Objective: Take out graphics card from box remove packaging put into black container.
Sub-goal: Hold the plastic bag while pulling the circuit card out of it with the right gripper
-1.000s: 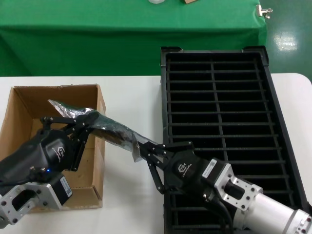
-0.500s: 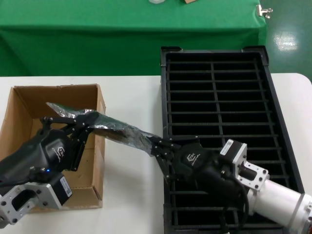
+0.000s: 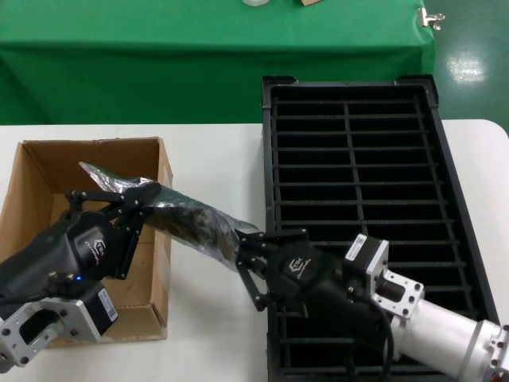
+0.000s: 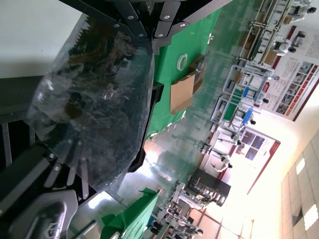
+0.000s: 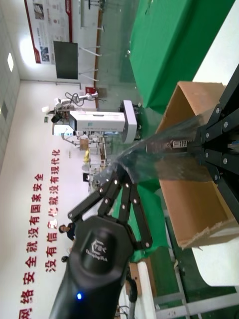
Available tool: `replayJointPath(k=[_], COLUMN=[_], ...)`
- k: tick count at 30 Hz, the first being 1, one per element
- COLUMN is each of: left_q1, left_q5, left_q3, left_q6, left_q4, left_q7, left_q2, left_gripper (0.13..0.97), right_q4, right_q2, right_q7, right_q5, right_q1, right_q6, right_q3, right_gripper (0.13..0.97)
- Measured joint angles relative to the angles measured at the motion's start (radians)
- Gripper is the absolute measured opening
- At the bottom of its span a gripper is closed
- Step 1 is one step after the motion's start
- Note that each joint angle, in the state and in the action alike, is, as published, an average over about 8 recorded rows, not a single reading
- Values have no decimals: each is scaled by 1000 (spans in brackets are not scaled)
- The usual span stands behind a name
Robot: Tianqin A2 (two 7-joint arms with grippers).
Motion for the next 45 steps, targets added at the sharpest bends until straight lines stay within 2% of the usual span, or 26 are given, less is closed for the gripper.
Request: replayJointPath(k=[16,24,28,36,45], left_q1=[0,0,0,0,0], left_q5=[0,0,0,0,0], left_q3=[0,0,0,0,0], left_q6=[0,0,0,0,0], left_q4=[0,0,0,0,0], left_q7=[0,0,0,0,0], left_q2=[0,0,0,0,0], left_gripper=[139,139,139,139,139], right_q4=[19,3,-3,-26,-47], right_q2=[1,-14,-20,-42,-61], right_q7=[-4,-7,-7,-5,0], right_q5=[-20,-25,-27,-29,-22], right_q1=[-21,-10,-5,10,23], right_q6=[19,29,32,41,44], right_q3=[-33,-42,-47,-56,-57], right_gripper=[133,184,184,299,265])
